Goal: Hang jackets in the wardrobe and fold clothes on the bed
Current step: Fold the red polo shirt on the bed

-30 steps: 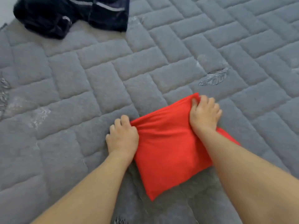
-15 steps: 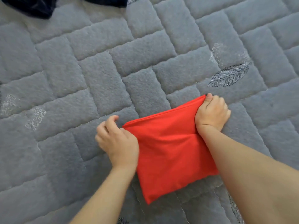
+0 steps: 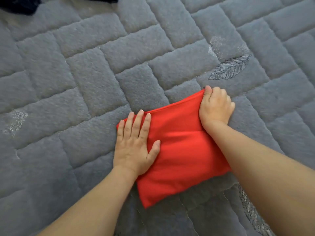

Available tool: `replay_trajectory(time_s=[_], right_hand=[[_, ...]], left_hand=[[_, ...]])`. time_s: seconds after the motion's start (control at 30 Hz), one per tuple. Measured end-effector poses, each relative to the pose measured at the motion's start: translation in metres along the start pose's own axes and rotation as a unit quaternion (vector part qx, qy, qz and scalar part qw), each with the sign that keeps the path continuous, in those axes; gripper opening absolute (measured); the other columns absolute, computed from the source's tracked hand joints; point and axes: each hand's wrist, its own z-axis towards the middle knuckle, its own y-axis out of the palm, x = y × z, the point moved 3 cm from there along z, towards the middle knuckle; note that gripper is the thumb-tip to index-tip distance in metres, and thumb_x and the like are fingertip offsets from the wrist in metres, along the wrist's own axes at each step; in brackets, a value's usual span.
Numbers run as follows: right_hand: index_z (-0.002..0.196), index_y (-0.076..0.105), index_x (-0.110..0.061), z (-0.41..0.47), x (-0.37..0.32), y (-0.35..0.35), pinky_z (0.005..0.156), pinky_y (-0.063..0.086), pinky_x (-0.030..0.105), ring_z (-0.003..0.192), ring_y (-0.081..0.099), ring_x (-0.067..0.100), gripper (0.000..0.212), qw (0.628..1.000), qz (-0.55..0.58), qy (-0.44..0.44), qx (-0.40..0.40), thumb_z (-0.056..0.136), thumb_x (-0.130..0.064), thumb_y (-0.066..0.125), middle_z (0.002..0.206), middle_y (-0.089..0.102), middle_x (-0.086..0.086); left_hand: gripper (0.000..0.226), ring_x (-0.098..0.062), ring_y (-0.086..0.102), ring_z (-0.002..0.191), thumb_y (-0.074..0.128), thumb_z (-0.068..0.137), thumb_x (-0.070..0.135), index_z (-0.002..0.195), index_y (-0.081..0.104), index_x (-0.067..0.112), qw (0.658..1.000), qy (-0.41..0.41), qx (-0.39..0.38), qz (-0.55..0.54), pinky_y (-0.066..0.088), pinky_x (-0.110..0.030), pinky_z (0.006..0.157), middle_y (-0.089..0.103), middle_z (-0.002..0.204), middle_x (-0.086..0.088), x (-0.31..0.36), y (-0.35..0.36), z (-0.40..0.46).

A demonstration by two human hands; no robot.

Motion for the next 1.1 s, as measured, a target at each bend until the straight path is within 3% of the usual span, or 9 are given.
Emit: replay_trajectory(time_s=[0.2, 0.27, 0.4, 0.57, 0.73, 0.8, 0.87, 0.97, 1.1], right_hand=[[0.135, 0.042, -0.02, -0.03, 0.049, -0.053, 0.109, 0.031, 0.039, 0.121, 0.043, 0.019, 0.046, 0.931, 0.346, 0.073, -0.088, 0.096, -0.041, 0.056, 0.121, 0.037, -0.004], [0.117, 0.05, -0.021, -0.059, 0.088, -0.074, 0.097, 0.04, 0.034, 0.106, 0.048, 0.016, 0.033, 0.925, 0.356, 0.064, -0.117, 0.092, -0.04, 0.062, 0.113, 0.046, 0.0], [0.095, 0.059, -0.012, -0.114, 0.129, -0.092, 0.069, 0.041, 0.029, 0.077, 0.052, 0.012, 0.043, 0.867, 0.337, 0.081, -0.357, 0.09, -0.055, 0.056, 0.087, 0.058, -0.002], [0.085, 0.052, -0.005, -0.111, 0.116, -0.095, 0.07, 0.041, 0.038, 0.08, 0.056, 0.025, 0.033, 0.926, 0.242, 0.001, -0.289, 0.1, -0.034, 0.049, 0.082, 0.058, 0.006], [0.086, 0.044, -0.013, -0.101, 0.117, -0.094, 0.071, 0.037, 0.039, 0.098, 0.056, 0.038, 0.023, 0.96, 0.007, -0.074, -0.271, 0.101, -0.03, 0.044, 0.105, 0.059, 0.018], [0.104, 0.046, -0.008, -0.096, 0.103, -0.095, 0.084, 0.041, 0.043, 0.11, 0.053, 0.04, 0.014, 0.959, 0.016, -0.029, -0.28, 0.096, -0.019, 0.048, 0.122, 0.051, 0.02], [0.119, 0.044, -0.007, -0.087, 0.078, -0.096, 0.095, 0.039, 0.049, 0.117, 0.047, 0.041, 0.032, 0.97, 0.023, -0.047, -0.236, 0.088, -0.012, 0.049, 0.129, 0.043, 0.018], [0.144, 0.033, -0.012, -0.066, 0.031, -0.092, 0.101, 0.036, 0.057, 0.129, 0.038, 0.037, 0.057, 0.981, 0.064, -0.12, -0.141, 0.092, -0.025, 0.051, 0.145, 0.033, 0.015], [0.156, 0.011, -0.028, -0.043, 0.001, -0.041, 0.117, 0.008, 0.058, 0.149, 0.005, 0.023, 0.065, 0.959, -0.015, -0.225, -0.173, 0.1, -0.051, 0.034, 0.164, 0.003, 0.005]], left_hand=[[0.083, -0.027, 0.003, 0.15, 0.016, 0.088, 0.061, 0.157, 0.012, 0.015, 0.999, -0.027, -0.025, 0.035, -0.005, -0.048, 0.121, 0.01, 0.163, -0.006, 0.012, -0.022, -0.003], [0.078, -0.028, 0.009, 0.15, 0.023, 0.09, 0.054, 0.155, 0.019, 0.01, 1.0, -0.014, 0.008, 0.026, -0.003, -0.049, 0.121, 0.016, 0.162, -0.008, 0.025, -0.034, -0.013], [0.063, -0.03, 0.035, 0.139, 0.04, 0.094, 0.048, 0.147, 0.041, 0.015, 0.989, 0.102, 0.099, -0.034, 0.026, -0.053, 0.115, 0.039, 0.15, -0.008, 0.072, -0.039, -0.057], [0.107, -0.026, -0.045, 0.135, 0.014, 0.063, 0.096, 0.142, -0.035, 0.042, 0.986, 0.034, -0.148, 0.071, -0.021, -0.072, 0.102, -0.046, 0.149, 0.002, 0.096, 0.008, -0.079], [0.108, -0.028, -0.056, 0.125, 0.014, 0.05, 0.105, 0.132, -0.038, 0.057, 0.973, 0.046, -0.218, 0.064, -0.025, -0.077, 0.091, -0.057, 0.14, 0.001, 0.101, 0.007, -0.077], [0.102, -0.024, -0.05, 0.131, 0.013, 0.047, 0.106, 0.132, -0.028, 0.067, 0.959, 0.055, -0.278, 0.026, -0.023, -0.075, 0.094, -0.049, 0.146, 0.006, 0.099, -0.006, -0.071], [0.082, -0.022, -0.014, 0.146, 0.013, 0.062, 0.1, 0.138, 0.005, 0.069, 0.969, 0.05, -0.243, -0.01, -0.002, -0.069, 0.106, -0.01, 0.159, 0.008, 0.094, -0.031, -0.054], [0.054, -0.028, 0.045, 0.123, 0.028, 0.09, 0.066, 0.124, 0.054, 0.032, 0.997, -0.038, 0.067, -0.002, 0.035, -0.048, 0.099, 0.049, 0.132, -0.005, 0.071, -0.074, -0.005], [0.056, -0.035, 0.041, 0.129, 0.03, 0.098, 0.055, 0.13, 0.05, 0.013, 0.975, -0.213, 0.055, -0.032, 0.03, -0.052, 0.108, 0.047, 0.137, -0.014, 0.028, -0.059, 0.057]])
